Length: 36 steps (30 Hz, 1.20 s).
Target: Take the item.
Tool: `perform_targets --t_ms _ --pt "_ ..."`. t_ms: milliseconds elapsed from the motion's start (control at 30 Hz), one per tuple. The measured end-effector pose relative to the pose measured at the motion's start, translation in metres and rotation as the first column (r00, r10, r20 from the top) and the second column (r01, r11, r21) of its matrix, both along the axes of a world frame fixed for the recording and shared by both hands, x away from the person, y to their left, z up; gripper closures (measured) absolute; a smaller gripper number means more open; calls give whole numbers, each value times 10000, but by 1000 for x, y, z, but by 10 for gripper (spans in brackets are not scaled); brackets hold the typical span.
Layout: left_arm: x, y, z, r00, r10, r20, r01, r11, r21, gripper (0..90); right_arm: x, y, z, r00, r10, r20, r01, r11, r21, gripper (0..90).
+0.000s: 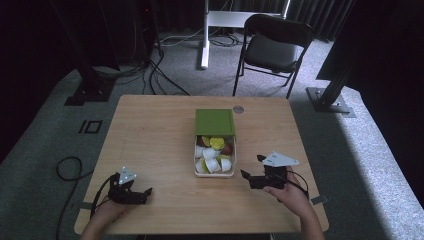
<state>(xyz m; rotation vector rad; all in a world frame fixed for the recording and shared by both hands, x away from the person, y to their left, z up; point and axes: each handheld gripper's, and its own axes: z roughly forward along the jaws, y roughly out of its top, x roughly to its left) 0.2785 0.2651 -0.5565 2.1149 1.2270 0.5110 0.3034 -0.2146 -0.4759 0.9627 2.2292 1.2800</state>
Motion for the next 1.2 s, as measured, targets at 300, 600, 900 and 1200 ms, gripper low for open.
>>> perform_targets --t_ms 300,600,900,1200 --pt "0 0 0 10000 3 2 -3 10000 -8 28 0 29 16 9978 496 437 -499 9987 63 158" --pt "0 0 0 10000 12 3 -12 10000 -14 28 6 64 17 9945 878 576 -873 9961 -103 181" --pt "0 0 0 10000 16 5 -16 10000 -21 28 8 91 7 9947 874 533 -851 9954 -451 194" --pt "0 0 0 10000 17 3 -17 10000 -23 28 9 112 -5 9985 266 480 -233 9974 -678 252"
